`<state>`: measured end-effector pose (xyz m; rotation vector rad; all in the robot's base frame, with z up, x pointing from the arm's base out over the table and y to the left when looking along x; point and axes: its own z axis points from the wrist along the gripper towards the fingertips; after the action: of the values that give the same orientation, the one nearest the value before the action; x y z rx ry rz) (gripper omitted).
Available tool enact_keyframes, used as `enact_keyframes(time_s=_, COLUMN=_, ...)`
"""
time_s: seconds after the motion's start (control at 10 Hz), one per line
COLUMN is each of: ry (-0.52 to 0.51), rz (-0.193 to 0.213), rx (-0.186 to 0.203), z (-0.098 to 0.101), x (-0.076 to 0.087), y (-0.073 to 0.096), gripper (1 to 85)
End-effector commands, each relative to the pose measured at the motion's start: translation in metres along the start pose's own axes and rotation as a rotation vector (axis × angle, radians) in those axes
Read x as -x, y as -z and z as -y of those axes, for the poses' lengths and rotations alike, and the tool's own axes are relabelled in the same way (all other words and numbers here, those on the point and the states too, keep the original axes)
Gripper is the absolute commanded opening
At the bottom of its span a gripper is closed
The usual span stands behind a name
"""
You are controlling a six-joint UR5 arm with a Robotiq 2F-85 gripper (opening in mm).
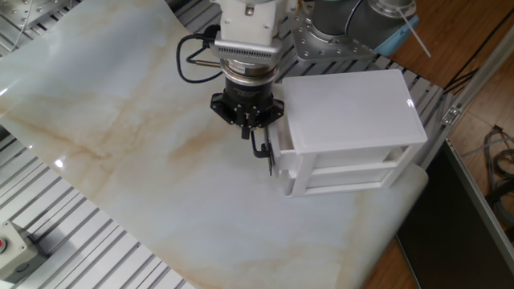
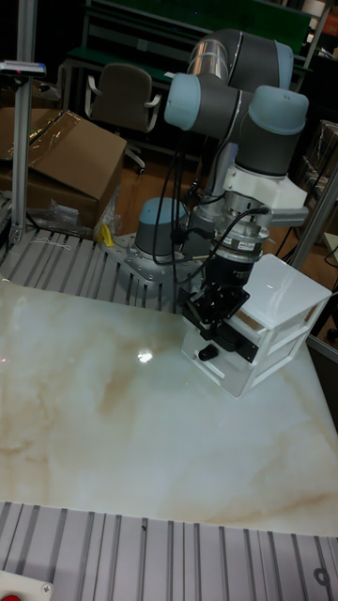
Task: Put things in the drawer
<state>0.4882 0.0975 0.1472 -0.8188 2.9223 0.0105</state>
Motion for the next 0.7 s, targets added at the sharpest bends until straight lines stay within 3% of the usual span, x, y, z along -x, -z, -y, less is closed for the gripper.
enact_keyframes(time_s=0.0, ry=-0.027, rz=0.004, rx=0.006, z=-0.009, x=-0.002, y=0.000, gripper=1.0)
enact_keyframes(time_s=0.6, ry=-0.068, rz=-0.018, rx=0.004, z=-0.024, x=-0.006, y=0.004, gripper=1.0)
